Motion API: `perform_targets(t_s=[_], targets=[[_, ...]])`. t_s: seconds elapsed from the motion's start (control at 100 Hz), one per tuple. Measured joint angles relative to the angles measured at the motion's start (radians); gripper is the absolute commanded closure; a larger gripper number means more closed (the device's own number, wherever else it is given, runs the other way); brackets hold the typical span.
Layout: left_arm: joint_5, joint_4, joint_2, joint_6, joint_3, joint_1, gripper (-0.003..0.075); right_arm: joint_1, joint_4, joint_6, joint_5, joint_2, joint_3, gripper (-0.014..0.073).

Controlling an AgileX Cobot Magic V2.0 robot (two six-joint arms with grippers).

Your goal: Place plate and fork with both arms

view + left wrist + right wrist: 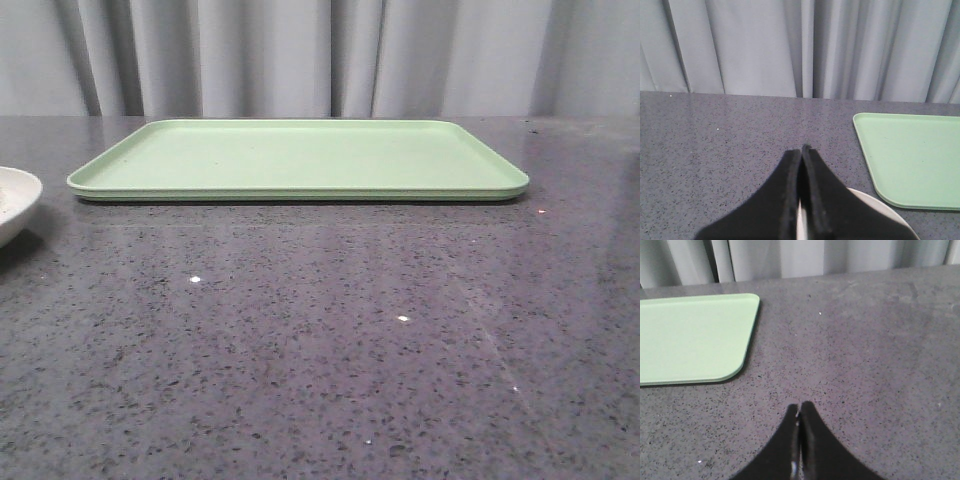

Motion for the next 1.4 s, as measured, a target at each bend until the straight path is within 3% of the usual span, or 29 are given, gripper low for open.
perform_targets(t_s=[0.11,0.3,0.4,0.97,1.4], targets=[[0.023,0.0,0.06,0.0,-0.028,0.0,0.065,0.0,0.0,0.0,0.029,0.06,-0.032,0.0543],[0.044,0.002,0.092,0.0,-0.034,0.0,0.0353,0.0,0.0,0.0,0.046,0.096,-0.048,0.0247],[0.045,0.002,0.092,0.002,-0.034,0.0,0.0269,0.0,0.0,0.0,0.048,0.099,-0.048,0.0148],[0.063,0.015,0.095,0.002,-0.038,0.005,0.03,0.0,0.004,0.0,0.062,0.099,-0.048,0.0138],[0.333,0.059,0.292,-0.023,-0.242,0.116,0.03,0.0,0.006,0.0,0.064,0.099,-0.048,0.0138]])
